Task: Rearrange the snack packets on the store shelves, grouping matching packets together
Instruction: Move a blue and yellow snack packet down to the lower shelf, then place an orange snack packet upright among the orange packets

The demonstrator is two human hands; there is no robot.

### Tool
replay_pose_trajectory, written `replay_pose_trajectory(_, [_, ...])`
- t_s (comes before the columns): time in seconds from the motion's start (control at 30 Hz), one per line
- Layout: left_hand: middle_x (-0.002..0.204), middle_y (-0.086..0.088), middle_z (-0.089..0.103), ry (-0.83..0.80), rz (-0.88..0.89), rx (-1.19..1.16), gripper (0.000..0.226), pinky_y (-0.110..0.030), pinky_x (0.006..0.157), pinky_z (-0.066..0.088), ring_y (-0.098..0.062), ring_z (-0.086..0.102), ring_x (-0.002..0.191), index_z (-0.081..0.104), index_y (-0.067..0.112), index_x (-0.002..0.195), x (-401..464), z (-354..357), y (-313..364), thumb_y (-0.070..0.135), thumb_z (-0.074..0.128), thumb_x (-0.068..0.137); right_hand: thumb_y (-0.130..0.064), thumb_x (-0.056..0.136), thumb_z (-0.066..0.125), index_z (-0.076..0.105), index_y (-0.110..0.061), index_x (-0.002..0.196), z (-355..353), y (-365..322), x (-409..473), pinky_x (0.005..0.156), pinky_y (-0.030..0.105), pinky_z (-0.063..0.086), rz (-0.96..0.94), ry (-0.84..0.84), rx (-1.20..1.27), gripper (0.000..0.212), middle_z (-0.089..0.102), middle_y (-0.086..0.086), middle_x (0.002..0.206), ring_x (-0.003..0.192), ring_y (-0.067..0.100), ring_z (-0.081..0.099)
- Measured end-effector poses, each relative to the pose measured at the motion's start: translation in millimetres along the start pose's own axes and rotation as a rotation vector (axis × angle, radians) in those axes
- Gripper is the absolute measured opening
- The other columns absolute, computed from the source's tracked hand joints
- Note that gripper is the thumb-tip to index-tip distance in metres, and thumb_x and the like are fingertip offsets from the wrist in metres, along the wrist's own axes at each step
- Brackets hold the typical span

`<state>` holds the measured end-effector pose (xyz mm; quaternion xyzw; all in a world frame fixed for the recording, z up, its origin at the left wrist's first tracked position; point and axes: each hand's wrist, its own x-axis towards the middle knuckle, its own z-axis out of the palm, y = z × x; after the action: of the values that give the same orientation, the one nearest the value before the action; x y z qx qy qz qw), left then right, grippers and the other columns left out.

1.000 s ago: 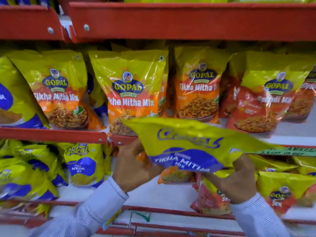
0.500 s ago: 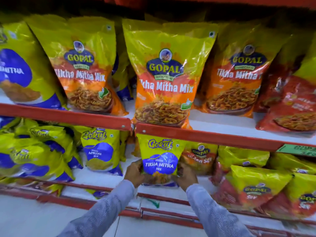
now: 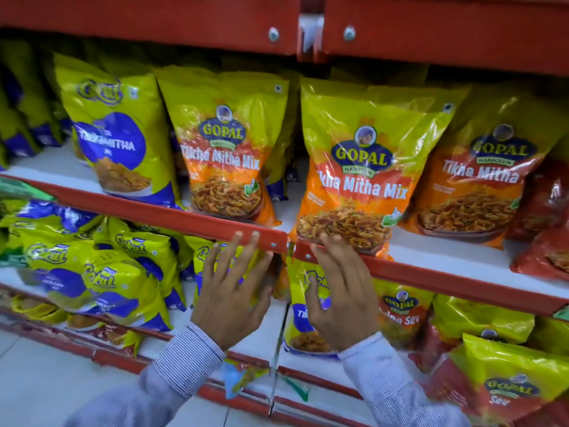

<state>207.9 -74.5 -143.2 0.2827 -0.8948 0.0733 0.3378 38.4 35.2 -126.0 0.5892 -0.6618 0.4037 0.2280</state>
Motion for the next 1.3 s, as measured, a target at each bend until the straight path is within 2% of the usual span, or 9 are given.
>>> replay_pose_trajectory(0.17, [0.155,-0.013,0.039,0.094,-0.076,0.084,0.061,-0.059,0.112,0.034,-0.035,0.033,0.146,0.051,0.019,0.139,44.5,-39.5,-45.6,0.04,0.061,0.083,-0.02,0.085,0.061,0.039,-0.003,0.145,30.2,-31.9,69.8,0.12,0.042,0.029,-0.082,-0.133,-0.027,0.067,0.036,0.014,0.157,0.148,0.027,0.028])
replay_pose_trajectory(0.33, [0.142,-0.017,0.05,0.158,-0.368,-0.205,0.077,-0.042,0.113,0.037,-0.033,0.047,0.131,0.042,0.006,0.139,76.0,-45.4,-100.2,0.044,0.06,0.075,-0.039,0.082,0.064,0.031,-0.002,0.147,66.0,-50.1,113.3,0.116,0.032,0.03,0.26,-0.278,0.168,0.081,0.039,0.017,0.153,0.142,0.029,0.037])
replay_pose_trajectory(0.47, [0.145,-0.005,0.048,-0.136,-0.561,-0.563,0.101,-0.031,0.11,0.037,-0.016,0.049,0.128,0.031,0.006,0.145,100.1,-31.3,-134.4,0.035,0.087,0.066,-0.035,0.075,0.079,0.045,-0.009,0.134,78.5,-45.0,147.9,0.093,0.029,0.042,0.48,-0.459,0.324,0.073,0.059,0.012,0.134,0.126,0.029,0.054])
replay_pose_trajectory(0.57, [0.129,-0.004,0.066,-0.257,-0.601,-0.82,0.108,-0.045,0.104,0.051,-0.015,0.064,0.115,0.047,0.019,0.133,109.3,-20.9,-156.2,0.063,0.089,0.044,-0.026,0.07,0.086,0.049,-0.017,0.132,81.8,-36.2,163.1,0.088,0.021,0.04,0.572,-0.527,0.495,0.073,0.06,-0.003,0.122,0.118,0.017,0.057])
replay_pose_trajectory(0.73, [0.111,0.005,0.074,-0.076,-0.567,-0.996,0.081,-0.037,0.086,0.058,-0.007,0.07,0.1,0.056,0.018,0.123,98.4,-18.7,-149.3,0.033,0.089,0.05,-0.021,0.058,0.092,0.055,-0.031,0.113,78.8,-34.2,156.7,0.097,0.034,0.051,0.507,-0.425,0.595,0.067,0.068,-0.009,0.112,0.104,0.008,0.064])
replay_pose_trajectory(0.9, [0.109,0.013,0.076,0.168,-0.511,-0.999,0.076,-0.023,0.081,0.059,-0.01,0.072,0.098,0.064,0.02,0.114,83.1,-61.7,-109.3,0.035,0.091,0.045,-0.017,0.057,0.091,0.058,-0.023,0.123,31.2,-50.6,141.3,0.096,0.045,0.056,0.427,-0.271,0.773,0.074,0.072,0.002,0.118,0.109,0.015,0.068])
replay_pose_trajectory(1.03, [0.101,0.011,0.079,0.225,-0.43,-1.063,0.073,-0.018,0.075,0.058,-0.008,0.073,0.09,0.067,0.012,0.108,81.2,-103.2,-57.5,0.026,0.094,0.042,-0.004,0.059,0.088,0.061,-0.017,0.122,-34.1,-50.5,126.5,0.092,0.036,0.058,0.402,-0.195,0.883,0.07,0.074,0.005,0.115,0.108,0.019,0.07])
replay_pose_trajectory(1.17, [0.105,-0.001,0.079,0.206,-0.386,-1.087,0.085,-0.032,0.08,0.061,-0.019,0.074,0.097,0.069,0.012,0.114,85.5,-121.9,-6.7,0.035,0.096,0.037,-0.01,0.058,0.087,0.065,-0.013,0.114,-94.9,-34.2,107.1,0.084,0.026,0.057,0.37,-0.129,0.911,0.06,0.077,0.005,0.107,0.1,0.018,0.072])
replay_pose_trajectory(1.3, [0.101,0.002,0.08,0.161,-0.393,-1.088,0.084,-0.038,0.081,0.063,-0.019,0.075,0.096,0.071,0.016,0.11,89.5,-119.4,36.4,0.039,0.097,0.034,-0.015,0.057,0.087,0.067,-0.011,0.11,-128.5,-8.8,91.3,0.082,0.022,0.055,0.365,-0.119,0.889,0.057,0.078,0.006,0.104,0.096,0.017,0.072])
